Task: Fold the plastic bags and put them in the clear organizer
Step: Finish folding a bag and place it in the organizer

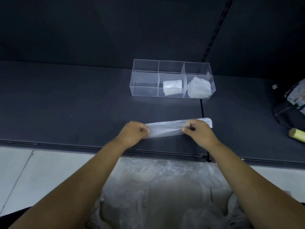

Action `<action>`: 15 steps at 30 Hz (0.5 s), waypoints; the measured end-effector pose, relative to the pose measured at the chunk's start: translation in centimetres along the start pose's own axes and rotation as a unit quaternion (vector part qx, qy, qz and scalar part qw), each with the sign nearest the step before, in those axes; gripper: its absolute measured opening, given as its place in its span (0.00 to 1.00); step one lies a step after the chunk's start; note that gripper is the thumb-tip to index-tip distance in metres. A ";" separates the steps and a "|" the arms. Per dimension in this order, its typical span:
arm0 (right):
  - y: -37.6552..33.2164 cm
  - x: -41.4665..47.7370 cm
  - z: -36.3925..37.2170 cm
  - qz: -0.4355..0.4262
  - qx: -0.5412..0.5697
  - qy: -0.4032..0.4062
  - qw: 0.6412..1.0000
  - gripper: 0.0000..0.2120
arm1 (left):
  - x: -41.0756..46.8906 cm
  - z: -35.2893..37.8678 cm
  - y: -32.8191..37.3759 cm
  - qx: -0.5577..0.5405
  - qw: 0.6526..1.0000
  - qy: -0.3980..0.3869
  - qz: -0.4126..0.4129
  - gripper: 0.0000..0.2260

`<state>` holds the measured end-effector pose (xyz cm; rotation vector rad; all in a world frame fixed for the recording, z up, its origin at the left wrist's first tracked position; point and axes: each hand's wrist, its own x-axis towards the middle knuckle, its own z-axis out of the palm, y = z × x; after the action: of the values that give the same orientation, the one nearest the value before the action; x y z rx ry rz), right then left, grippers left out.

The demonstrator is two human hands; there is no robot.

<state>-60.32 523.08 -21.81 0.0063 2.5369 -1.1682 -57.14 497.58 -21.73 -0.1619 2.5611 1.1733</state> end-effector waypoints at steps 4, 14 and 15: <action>0.5 1.2 0.8 0.050 0.092 0.039 0.994 0.09 | 0.9 -1.9 -1.8 -0.065 0.992 0.020 -0.105 0.05; 0.3 2.4 2.3 0.072 0.010 0.097 0.993 0.04 | -1.2 -1.9 -2.3 0.073 0.948 0.246 -0.187 0.08; 0.3 2.4 2.3 0.073 0.008 0.099 0.992 0.03 | -1.8 -0.8 -1.4 0.124 0.930 0.324 -0.121 0.06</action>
<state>-61.84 521.19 -24.15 0.3205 2.6433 -1.1824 -55.35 495.98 -21.68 -0.9113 3.0892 0.7768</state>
